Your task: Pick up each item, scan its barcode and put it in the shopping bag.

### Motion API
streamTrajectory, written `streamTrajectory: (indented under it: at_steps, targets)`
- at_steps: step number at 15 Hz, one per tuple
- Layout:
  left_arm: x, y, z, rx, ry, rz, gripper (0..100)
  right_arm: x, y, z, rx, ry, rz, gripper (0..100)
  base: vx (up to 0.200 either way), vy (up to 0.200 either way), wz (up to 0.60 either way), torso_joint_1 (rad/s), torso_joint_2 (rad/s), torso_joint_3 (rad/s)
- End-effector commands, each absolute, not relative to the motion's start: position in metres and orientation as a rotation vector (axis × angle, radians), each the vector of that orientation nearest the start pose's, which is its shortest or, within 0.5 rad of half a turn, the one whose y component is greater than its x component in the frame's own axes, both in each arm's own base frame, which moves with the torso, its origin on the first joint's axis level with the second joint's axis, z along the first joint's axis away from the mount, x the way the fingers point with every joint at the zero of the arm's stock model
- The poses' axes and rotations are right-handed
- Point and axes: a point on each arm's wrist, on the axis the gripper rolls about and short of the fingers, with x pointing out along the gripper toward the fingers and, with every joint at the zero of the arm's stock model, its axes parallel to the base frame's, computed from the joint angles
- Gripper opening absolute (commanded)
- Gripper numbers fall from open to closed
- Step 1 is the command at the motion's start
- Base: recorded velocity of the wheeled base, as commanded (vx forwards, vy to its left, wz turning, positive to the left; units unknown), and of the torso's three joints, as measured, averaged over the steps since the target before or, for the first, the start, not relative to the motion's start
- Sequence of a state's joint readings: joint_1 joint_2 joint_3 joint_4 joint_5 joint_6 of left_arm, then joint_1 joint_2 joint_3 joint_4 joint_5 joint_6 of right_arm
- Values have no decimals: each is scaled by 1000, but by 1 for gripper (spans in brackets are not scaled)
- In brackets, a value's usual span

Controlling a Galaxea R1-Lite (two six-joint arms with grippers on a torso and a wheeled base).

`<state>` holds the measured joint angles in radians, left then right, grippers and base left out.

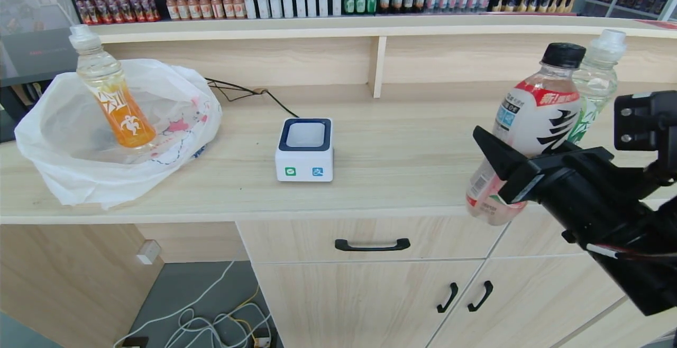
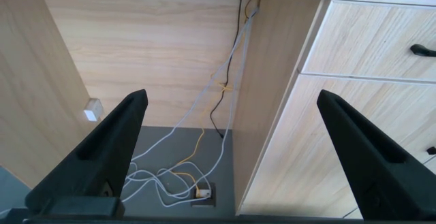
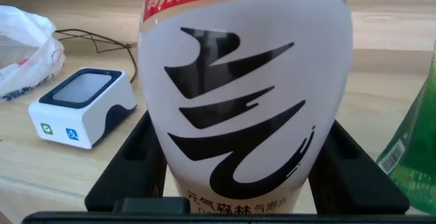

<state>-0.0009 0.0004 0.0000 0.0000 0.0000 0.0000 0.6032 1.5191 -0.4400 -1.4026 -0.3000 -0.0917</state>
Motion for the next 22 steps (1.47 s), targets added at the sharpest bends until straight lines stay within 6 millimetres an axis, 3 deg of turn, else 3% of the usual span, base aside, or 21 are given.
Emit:
streamTrajectory:
  at_steps: [1, 11, 17, 22]
  targets:
    - [-23, 0, 75, 0, 0, -2, 100, 178, 116, 218, 75, -327, 302, 0, 0, 0, 0, 0, 0, 0]
    - [-23, 0, 75, -2, 0, 0, 100, 179, 127, 211, 308, -236, 694, 0, 0, 0, 0, 0, 0, 0]
    - [-23, 0, 75, 0, 0, 0, 100, 187, 154, 201, 564, -150, 915, 0, 0, 0, 0, 0, 0, 0]
    - [-23, 0, 75, 0, 0, -2, 100, 174, 178, 211, 616, -116, 1120, 0, 0, 0, 0, 0, 0, 0]
